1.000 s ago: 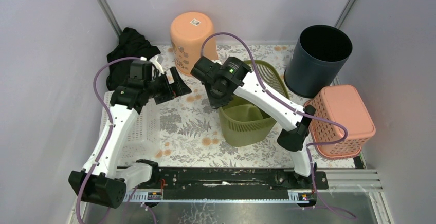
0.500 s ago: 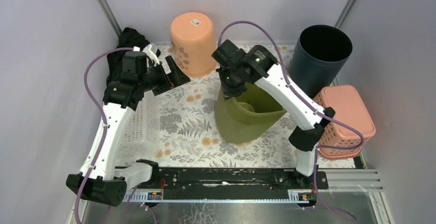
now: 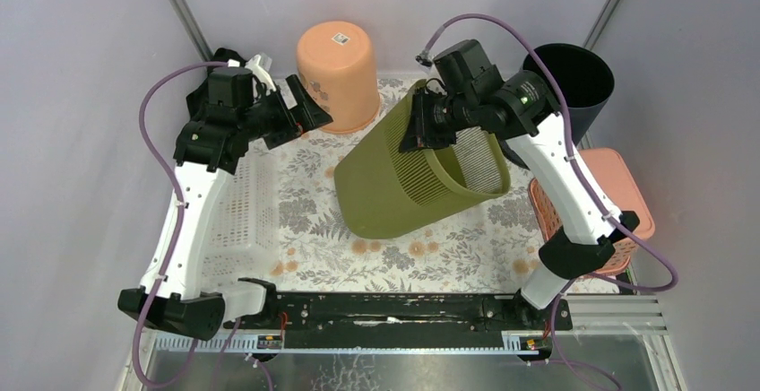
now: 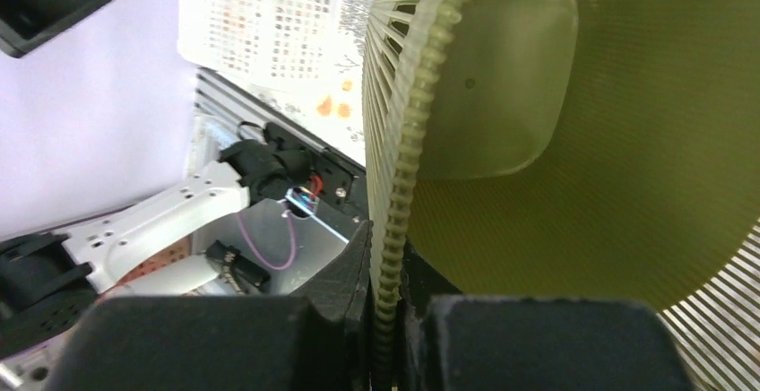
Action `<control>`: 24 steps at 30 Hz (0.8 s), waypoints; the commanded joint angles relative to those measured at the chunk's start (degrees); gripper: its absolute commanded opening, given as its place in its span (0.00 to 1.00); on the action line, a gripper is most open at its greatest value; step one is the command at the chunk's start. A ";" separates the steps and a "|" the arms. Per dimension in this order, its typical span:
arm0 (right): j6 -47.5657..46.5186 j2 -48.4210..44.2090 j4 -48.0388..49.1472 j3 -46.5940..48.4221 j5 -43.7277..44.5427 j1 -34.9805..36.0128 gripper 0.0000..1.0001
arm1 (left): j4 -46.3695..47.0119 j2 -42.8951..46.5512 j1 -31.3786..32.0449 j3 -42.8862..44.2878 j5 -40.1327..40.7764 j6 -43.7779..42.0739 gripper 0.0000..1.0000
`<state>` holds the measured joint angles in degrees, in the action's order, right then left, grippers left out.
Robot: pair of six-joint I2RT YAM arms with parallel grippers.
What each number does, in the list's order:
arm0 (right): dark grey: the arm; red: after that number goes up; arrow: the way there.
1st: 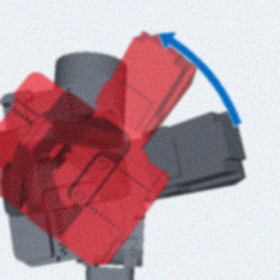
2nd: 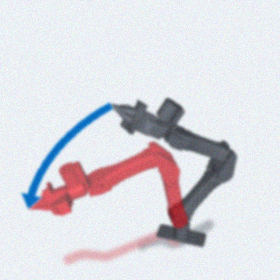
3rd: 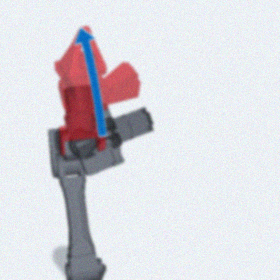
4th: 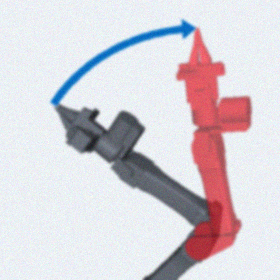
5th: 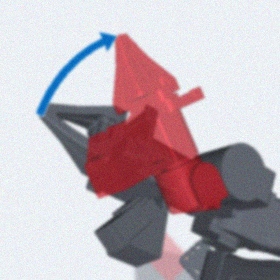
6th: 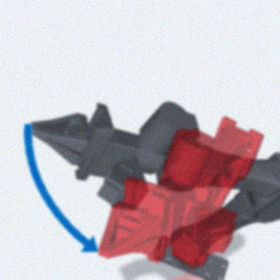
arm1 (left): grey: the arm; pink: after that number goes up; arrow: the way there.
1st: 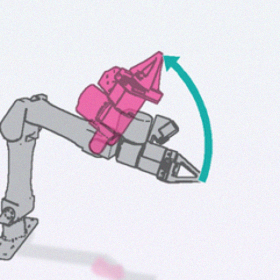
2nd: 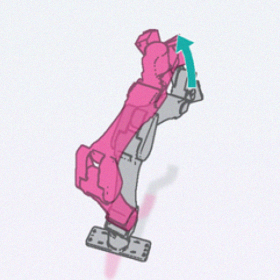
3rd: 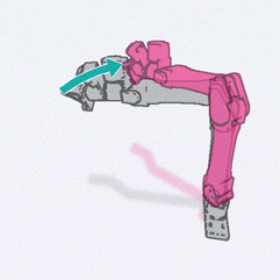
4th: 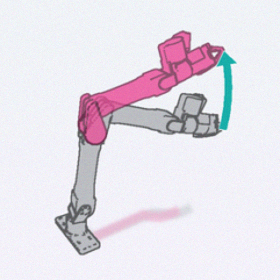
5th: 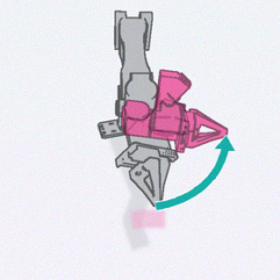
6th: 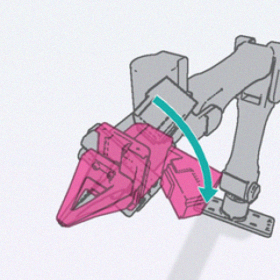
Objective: Turn the large container upside down
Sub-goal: Turn the container upside down at the center of the board.
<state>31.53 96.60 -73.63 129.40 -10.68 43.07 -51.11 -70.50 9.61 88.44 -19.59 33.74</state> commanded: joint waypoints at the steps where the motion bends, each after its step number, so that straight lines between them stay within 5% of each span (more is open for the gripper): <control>1: 0.74 -4.12 12.53 -2.00 -9.76 -2.92 0.00 | -2.02 -0.94 -0.38 3.27 -0.04 0.43 1.00; 24: 17.50 -24.69 55.07 -45.65 -38.01 -23.45 0.00 | -2.29 -2.93 -0.32 8.35 -3.80 -0.34 1.00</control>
<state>43.46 76.20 -34.35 86.96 -39.90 22.22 -54.35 -73.49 9.61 96.12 -20.84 33.98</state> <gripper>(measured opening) 0.104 0.998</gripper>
